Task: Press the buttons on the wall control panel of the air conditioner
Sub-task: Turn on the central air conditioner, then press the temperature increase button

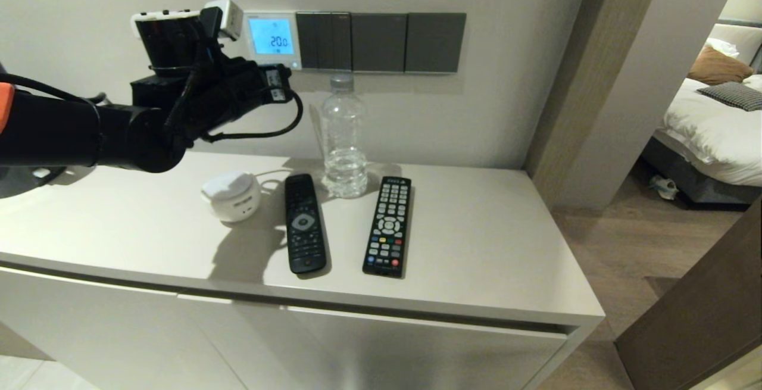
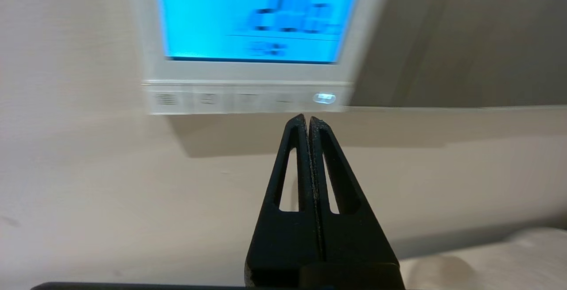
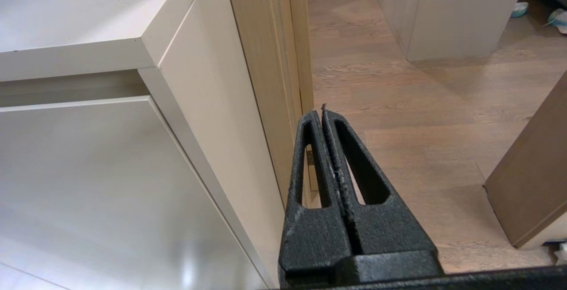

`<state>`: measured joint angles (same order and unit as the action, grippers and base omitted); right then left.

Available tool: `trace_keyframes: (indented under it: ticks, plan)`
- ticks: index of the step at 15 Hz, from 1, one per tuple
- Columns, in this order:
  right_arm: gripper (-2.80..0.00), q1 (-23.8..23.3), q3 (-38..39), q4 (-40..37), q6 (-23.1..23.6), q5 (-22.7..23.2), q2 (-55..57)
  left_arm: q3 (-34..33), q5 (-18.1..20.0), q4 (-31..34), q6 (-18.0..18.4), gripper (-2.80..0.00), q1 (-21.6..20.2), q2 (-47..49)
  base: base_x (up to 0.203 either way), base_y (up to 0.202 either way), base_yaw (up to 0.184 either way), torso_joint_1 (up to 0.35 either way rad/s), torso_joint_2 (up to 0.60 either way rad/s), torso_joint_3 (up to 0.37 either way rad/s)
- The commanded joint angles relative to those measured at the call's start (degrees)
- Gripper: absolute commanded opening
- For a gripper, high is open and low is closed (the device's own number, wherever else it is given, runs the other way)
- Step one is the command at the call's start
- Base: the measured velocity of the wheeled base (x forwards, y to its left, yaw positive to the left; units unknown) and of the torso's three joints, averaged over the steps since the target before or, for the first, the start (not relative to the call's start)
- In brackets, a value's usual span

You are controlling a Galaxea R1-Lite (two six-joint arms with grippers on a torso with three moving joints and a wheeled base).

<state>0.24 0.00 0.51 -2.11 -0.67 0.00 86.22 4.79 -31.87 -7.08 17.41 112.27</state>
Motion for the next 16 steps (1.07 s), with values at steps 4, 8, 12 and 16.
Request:
trace_keyframes:
  ticks: [4,8,12,16]
  plan:
    - [-2.80,0.02,0.09,0.02,0.00,0.03,0.09,0.29,0.09,-0.13,0.03,-2.80,-0.01,-0.80,0.000,0.000,0.000,0.000,0.00,0.000]
    - [-2.80,0.02,0.09,0.02,0.00,0.04,0.09,2.00,0.13,0.21,0.14,-2.80,-0.27,1.09,0.000,0.000,0.000,0.000,0.00,0.000]
    - [-2.80,0.02,0.09,0.02,0.00,0.06,0.09,2.90,0.13,0.45,0.14,-2.80,-0.59,2.03,0.000,0.000,0.000,0.000,0.00,0.000]
    - [-2.80,0.02,0.09,0.02,0.00,0.00,0.09,3.78,0.13,0.58,0.14,-2.80,-1.32,2.86,0.000,0.000,0.000,0.000,0.00,0.000]
